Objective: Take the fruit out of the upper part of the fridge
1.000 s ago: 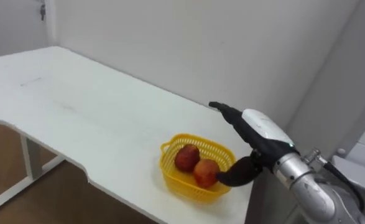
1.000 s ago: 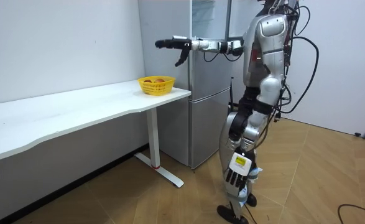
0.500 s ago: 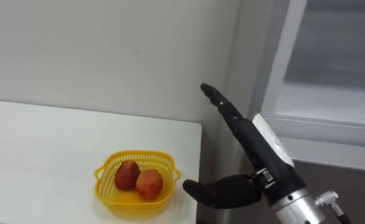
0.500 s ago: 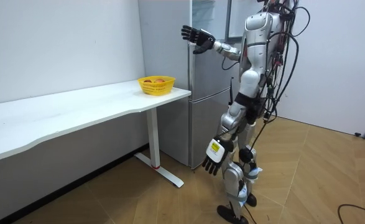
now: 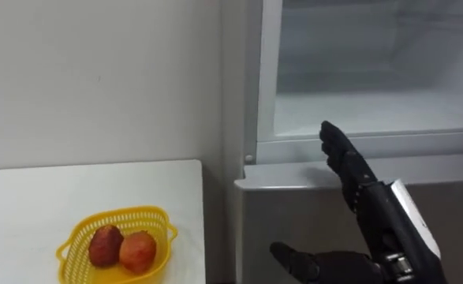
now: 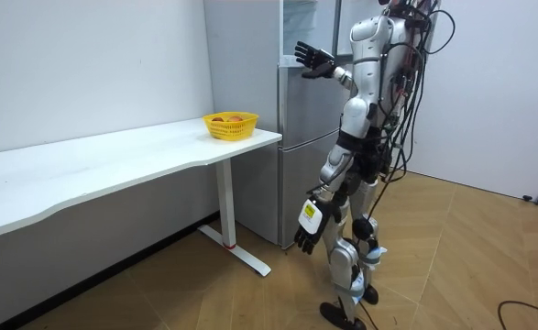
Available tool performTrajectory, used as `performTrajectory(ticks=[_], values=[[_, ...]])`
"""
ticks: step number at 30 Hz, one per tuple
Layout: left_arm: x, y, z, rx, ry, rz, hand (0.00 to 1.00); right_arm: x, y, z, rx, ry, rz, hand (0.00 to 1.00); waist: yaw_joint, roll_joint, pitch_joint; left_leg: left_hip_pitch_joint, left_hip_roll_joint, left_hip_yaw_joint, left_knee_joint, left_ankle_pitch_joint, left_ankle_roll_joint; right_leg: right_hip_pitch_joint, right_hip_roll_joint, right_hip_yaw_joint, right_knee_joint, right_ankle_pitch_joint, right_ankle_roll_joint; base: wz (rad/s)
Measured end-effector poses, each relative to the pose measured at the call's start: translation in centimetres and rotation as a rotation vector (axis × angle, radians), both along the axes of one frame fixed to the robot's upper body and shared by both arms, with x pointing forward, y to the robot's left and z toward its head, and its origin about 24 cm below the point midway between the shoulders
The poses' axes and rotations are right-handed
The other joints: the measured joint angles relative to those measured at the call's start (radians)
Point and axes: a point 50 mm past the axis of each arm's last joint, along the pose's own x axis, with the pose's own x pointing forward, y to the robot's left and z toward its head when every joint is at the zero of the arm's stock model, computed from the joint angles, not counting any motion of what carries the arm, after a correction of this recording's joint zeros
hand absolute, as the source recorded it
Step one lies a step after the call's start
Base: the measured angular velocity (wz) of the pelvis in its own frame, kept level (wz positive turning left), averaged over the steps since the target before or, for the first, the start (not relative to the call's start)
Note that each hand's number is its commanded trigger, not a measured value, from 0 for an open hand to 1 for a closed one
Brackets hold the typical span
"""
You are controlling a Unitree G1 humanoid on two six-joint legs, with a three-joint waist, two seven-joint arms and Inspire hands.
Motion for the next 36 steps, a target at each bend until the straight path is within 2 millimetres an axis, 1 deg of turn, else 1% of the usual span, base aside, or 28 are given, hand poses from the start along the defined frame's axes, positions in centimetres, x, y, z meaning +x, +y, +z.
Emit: performTrajectory(ticks=[2,4,10,12,14,18,19,20,21,22,23,24,25,26,27,28,29,30,31,32,33,34,35,36], values=[[0.1,0.0,0.0,0.001,-0.005,-0.001,0.00,-0.1,-0.1,-0.1,0.005,0.001,-0.008,0.00,-0.011,0.000,0.0002,-0.006,-0.001,0.005,0.001,0.000,0.001,-0.007,0.000,0.013,-0.001,0.000,0.000,-0.08],[0.0,0.0,0.0,0.003,-0.003,0.000,0.00,-0.3,-0.2,-0.3,0.006,0.003,-0.013,0.00,-0.020,0.000,0.0000,-0.006,-0.002,0.005,0.001,-0.001,0.002,-0.008,-0.001,0.014,-0.002,0.001,0.000,0.00],[0.0,0.0,0.0,0.028,-0.008,-0.005,0.00,-1.2,-0.6,-1.4,0.043,0.005,-0.060,0.00,-0.023,0.000,-0.0011,-0.003,-0.001,0.006,0.001,-0.001,0.002,-0.003,0.000,0.011,-0.005,0.001,0.001,0.01],[-0.1,0.0,0.0,0.034,-0.009,-0.003,0.00,-1.3,-0.8,-1.8,0.082,0.013,-0.061,0.00,-0.030,0.002,-0.0020,0.005,0.000,0.006,-0.002,-0.002,0.002,0.008,0.000,0.010,-0.012,0.001,0.001,0.05],[-0.5,0.1,0.0,0.043,-0.001,0.002,0.00,-1.4,-1.1,-2.2,0.152,0.026,-0.062,0.00,-0.044,0.005,-0.0053,0.015,0.001,0.005,-0.003,-0.006,0.003,0.016,0.000,0.009,-0.019,0.001,0.003,0.03],[-1.1,0.0,0.0,0.074,0.002,0.044,0.00,-1.3,-1.9,-3.0,0.259,0.042,-0.085,0.00,-0.059,0.004,-0.0058,0.022,0.001,0.003,0.003,-0.012,0.006,0.029,-0.002,0.007,-0.023,0.000,0.005,0.02],[-1.2,0.0,0.0,0.080,0.000,0.054,0.00,-1.3,-2.4,-3.7,0.292,0.072,-0.112,0.00,-0.066,0.003,-0.0060,0.023,0.002,0.003,0.004,-0.013,0.007,0.030,-0.003,0.010,-0.025,0.001,0.006,-0.04],[-1.3,-0.1,0.0,0.083,0.002,0.056,0.00,-1.6,-3.3,-4.7,0.318,0.102,-0.158,0.00,-0.071,0.004,-0.0068,0.023,0.002,0.003,0.004,-0.014,0.008,0.032,-0.003,0.016,-0.033,0.002,0.008,-0.06],[-1.4,-0.1,0.0,0.083,0.004,0.059,0.00,-1.7,-3.7,-4.9,0.326,0.114,-0.183,0.00,-0.074,0.006,-0.0083,0.023,0.003,0.003,0.004,-0.014,0.008,0.032,-0.003,0.020,-0.036,0.003,0.009,-0.08],[-1.4,-0.2,0.0,0.085,0.003,0.059,0.00,-2.2,-5.0,-6.6,0.347,0.194,-0.266,0.00,-0.078,0.006,-0.0084,0.023,0.002,0.003,0.004,-0.015,0.010,0.032,-0.003,0.023,-0.036,0.004,0.011,-0.06],[-1.5,-0.2,0.0,0.086,0.005,0.060,0.00,-2.9,-6.2,-8.8,0.380,0.305,-0.365,0.00,-0.078,0.005,-0.0084,0.022,0.001,0.004,0.004,-0.015,0.010,0.031,-0.002,0.023,-0.035,0.005,0.012,0.00],[-1.5,-0.2,0.0,0.085,0.003,0.060,0.00,-3.6,-6.8,-10.1,0.385,0.379,-0.420,0.00,-0.078,0.005,-0.0087,0.019,0.000,0.005,0.004,-0.015,0.011,0.031,-0.002,0.022,-0.035,0.006,0.013,0.00],[-1.5,-0.2,0.0,0.084,0.001,0.062,0.00,-5.3,-7.7,-13.0,0.401,0.538,-0.534,0.00,-0.076,0.008,-0.0090,0.014,-0.002,0.006,0.003,-0.015,0.011,0.026,-0.001,0.022,-0.033,0.006,0.013,-0.05],[-1.3,-0.4,0.0,0.078,-0.005,0.068,0.00,-6.7,-8.2,-14.9,0.418,0.654,-0.622,0.00,-0.076,0.011,-0.0105,0.005,-0.005,0.006,0.003,-0.015,0.011,0.015,-0.001,0.025,-0.028,0.006,0.013,-0.11],[-1.4,-0.6,0.0,0.073,-0.002,0.070,0.00,-7.2,-8.3,-15.3,0.424,0.685,-0.659,0.00,-0.077,0.019,-0.0106,-0.002,-0.006,0.008,0.003,-0.015,0.011,0.004,0.000,0.028,-0.022,0.006,0.014,-0.25],[-1.9,-0.8,-0.1,0.063,0.009,0.075,0.00,-7.5,-8.6,-15.5,0.432,0.696,-0.707,0.00,-0.078,0.025,-0.0046,-0.012,-0.006,0.018,0.003,-0.015,0.011,-0.016,0.001,0.036,-0.014,0.006,0.014,-0.34],[-1.9,-0.7,0.0,0.060,0.011,0.075,0.00,-7.3,-9.1,-15.1,0.443,0.671,-0.748,0.00,-0.079,0.034,-0.0068,-0.019,-0.005,0.024,0.005,-0.014,0.011,-0.032,0.003,0.046,-0.001,0.005,0.013,-0.32],[-1.8,-0.7,0.0,0.061,0.008,0.074,0.00,-7.2,-9.4,-14.9,0.457,0.652,-0.772,0.00,-0.079,0.036,-0.0069,-0.020,-0.005,0.027,0.005,-0.014,0.011,-0.036,0.003,0.046,0.002,0.004,0.012,-0.18],[-1.6,-0.4,0.0,0.066,-0.003,0.071,0.00,-6.9,-9.9,-14.1,0.491,0.606,-0.813,0.00,-0.080,0.036,-0.0068,-0.018,-0.004,0.031,0.005,-0.014,0.011,-0.036,0.004,0.047,0.003,0.003,0.010,-0.05],[-1.5,-0.3,0.1,0.068,-0.012,0.072,0.00,-6.6,-10.2,-13.1,0.514,0.546,-0.844,0.00,-0.083,0.031,-0.0055,-0.016,-0.003,0.031,0.005,-0.014,0.011,-0.035,0.004,0.046,0.002,0.001,0.009,0.00],[-1.5,-0.2,0.1,0.068,-0.015,0.074,0.00,-6.5,-10.4,-12.6,0.523,0.512,-0.859,0.00,-0.086,0.027,-0.0048,-0.016,-0.003,0.031,0.005,-0.014,0.010,-0.034,0.005,0.046,0.002,0.000,0.008,0.04],[-1.6,-0.2,0.1,0.068,-0.015,0.077,0.00,-6.3,-10.8,-11.7,0.540,0.451,-0.889,0.00,-0.091,0.018,-0.0020,-0.016,-0.003,0.030,0.005,-0.013,0.010,-0.034,0.005,0.046,0.002,-0.001,0.008,0.06],[-1.8,-0.2,0.1,0.071,-0.011,0.078,0.00,-6.3,-11.1,-11.0,0.564,0.404,-0.922,0.00,-0.096,0.005,-0.0013,-0.016,-0.002,0.030,0.005,-0.013,0.009,-0.034,0.006,0.046,0.000,-0.003,0.008,0.07],[-1.9,-0.2,0.1,0.072,-0.008,0.080,0.00,-6.4,-11.3,-10.8,0.574,0.387,-0.941,0.00,-0.099,-0.001,-0.0012,-0.016,-0.002,0.030,0.005,-0.013,0.009,-0.035,0.006,0.046,-0.002,-0.003,0.008,0.03]])
